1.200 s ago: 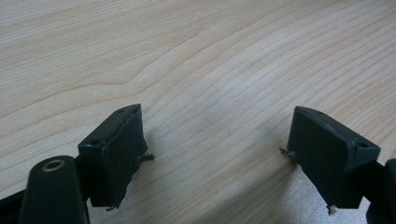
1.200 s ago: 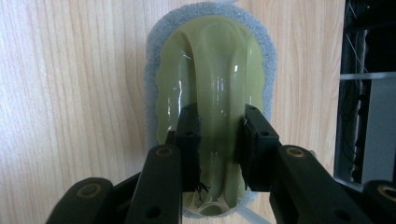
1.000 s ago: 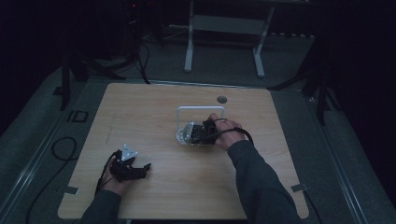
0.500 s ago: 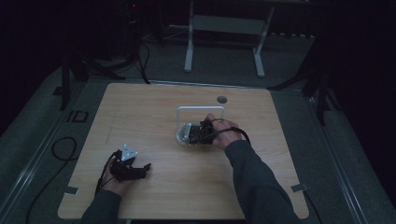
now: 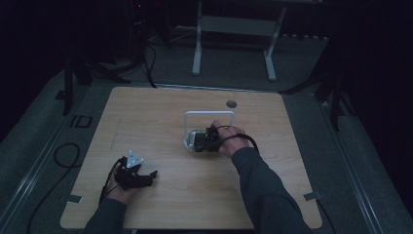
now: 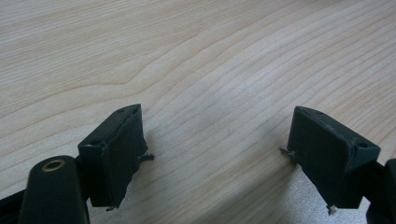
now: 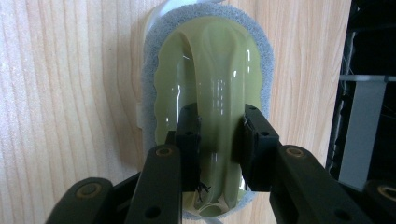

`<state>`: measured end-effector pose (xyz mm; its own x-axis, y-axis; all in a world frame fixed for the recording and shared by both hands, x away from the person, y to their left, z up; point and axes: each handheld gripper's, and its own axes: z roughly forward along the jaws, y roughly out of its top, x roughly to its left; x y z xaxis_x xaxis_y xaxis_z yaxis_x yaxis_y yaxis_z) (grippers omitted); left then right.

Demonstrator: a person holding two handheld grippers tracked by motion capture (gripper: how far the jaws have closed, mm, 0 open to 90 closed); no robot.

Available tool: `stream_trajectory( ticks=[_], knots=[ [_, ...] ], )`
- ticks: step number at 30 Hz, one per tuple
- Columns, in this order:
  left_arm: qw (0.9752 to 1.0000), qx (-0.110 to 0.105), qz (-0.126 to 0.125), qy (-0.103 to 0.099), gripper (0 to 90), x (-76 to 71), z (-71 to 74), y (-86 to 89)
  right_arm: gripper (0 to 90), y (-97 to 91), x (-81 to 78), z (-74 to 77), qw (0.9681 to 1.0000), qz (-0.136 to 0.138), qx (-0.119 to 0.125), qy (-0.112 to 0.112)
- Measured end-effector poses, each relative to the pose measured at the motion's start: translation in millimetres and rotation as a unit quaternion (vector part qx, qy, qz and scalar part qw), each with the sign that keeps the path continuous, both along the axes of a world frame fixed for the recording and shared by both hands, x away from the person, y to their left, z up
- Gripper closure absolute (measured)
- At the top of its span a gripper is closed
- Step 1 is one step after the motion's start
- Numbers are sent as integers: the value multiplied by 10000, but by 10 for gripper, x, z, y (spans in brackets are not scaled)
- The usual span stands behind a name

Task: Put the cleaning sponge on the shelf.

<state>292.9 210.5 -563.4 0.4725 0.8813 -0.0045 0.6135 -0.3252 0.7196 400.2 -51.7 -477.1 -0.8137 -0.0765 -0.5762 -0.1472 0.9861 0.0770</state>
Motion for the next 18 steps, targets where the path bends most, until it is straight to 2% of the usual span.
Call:
stream_trajectory(
  ticks=[4, 11, 18],
  knots=[
    [10000, 0, 1, 1, 190, 0, 0, 0, 715, -8, 13, -3, 10000, -63, 21, -41],
    [10000, 0, 1, 0, 190, 0, 0, 0, 720, -36, 63, -45, 9992, -108, 40, -384],
    [10000, -7, 5, 4, 190, -1, 0, -1, 628, -54, 100, -48, 9980, -292, 185, -526]
  ],
)
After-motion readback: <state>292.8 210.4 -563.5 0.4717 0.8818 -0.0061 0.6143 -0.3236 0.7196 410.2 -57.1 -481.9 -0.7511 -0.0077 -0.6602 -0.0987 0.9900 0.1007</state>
